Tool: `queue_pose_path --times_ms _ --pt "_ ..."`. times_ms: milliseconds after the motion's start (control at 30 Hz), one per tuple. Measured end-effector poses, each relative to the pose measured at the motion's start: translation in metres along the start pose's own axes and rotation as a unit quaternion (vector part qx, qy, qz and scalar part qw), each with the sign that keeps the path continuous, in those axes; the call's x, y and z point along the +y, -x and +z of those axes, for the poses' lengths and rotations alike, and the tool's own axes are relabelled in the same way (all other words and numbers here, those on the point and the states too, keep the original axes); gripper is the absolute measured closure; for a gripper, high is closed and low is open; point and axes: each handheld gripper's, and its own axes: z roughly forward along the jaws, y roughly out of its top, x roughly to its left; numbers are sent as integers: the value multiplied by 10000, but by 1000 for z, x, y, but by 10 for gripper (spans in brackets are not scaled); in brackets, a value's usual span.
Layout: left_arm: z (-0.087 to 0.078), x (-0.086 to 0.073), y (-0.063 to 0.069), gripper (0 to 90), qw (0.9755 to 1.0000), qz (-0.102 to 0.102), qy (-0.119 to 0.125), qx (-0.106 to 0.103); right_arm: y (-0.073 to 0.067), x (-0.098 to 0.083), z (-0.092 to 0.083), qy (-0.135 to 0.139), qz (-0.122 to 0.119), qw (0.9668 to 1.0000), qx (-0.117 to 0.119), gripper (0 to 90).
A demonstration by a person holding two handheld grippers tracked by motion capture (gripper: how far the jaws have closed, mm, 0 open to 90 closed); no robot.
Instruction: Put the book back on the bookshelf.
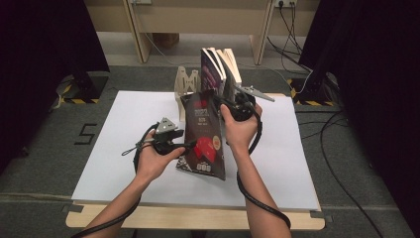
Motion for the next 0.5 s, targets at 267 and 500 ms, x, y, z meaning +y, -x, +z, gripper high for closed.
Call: queue_pose_path --times_ms 267,500 --pt "-3 4 -5 350 10000 -35 12 63 -6 8 5 135 -41 9999 -50 875" --pt "-3 11 -6 358 10000 -47 19 39 -7 9 10 204 6 9997 -109 874"
